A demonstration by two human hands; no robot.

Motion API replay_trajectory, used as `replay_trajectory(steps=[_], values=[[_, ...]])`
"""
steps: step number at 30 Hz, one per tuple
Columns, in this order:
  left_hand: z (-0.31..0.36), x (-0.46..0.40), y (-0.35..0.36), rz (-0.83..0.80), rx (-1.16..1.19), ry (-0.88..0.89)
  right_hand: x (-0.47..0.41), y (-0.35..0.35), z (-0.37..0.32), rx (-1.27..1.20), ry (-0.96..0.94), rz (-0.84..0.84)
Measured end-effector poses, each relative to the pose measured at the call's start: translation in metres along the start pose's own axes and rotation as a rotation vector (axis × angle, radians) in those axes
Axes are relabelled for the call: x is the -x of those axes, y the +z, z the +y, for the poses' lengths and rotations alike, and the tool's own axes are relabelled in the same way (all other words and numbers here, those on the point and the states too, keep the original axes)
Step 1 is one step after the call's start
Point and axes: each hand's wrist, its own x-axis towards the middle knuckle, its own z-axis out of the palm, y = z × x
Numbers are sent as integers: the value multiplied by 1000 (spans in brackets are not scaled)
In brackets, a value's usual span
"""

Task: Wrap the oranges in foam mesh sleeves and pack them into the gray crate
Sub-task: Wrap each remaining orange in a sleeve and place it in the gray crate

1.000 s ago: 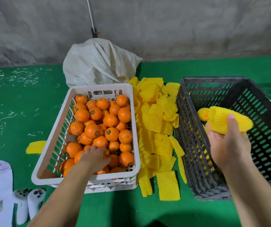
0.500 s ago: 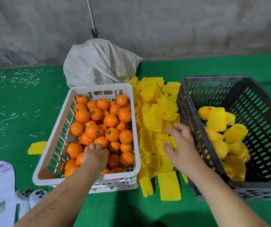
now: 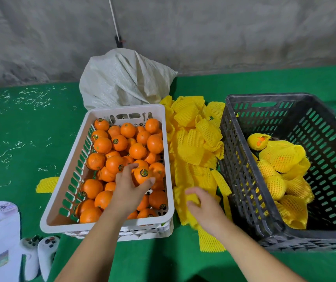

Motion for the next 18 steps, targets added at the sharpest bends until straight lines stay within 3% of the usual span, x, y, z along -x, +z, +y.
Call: replay_trajectory(steps=[4, 8, 10, 13, 16, 18], values=[[36, 30, 27, 25, 360, 171, -4, -26, -28, -428, -11, 270], [53, 43, 53, -127, 684, 39, 7, -35, -65, -656, -12, 372], [56, 44, 60, -154, 813, -6, 16, -36, -76, -726, -35, 289], [57, 45, 59, -181, 1010, -20, 25, -35, -77, -811, -128, -2], [56, 48, 56, -194, 1028, -13, 31, -30, -73, -479, -263, -179], [56, 50, 56, -204, 1048, -9, 31, -26, -72, -355, -308, -112]])
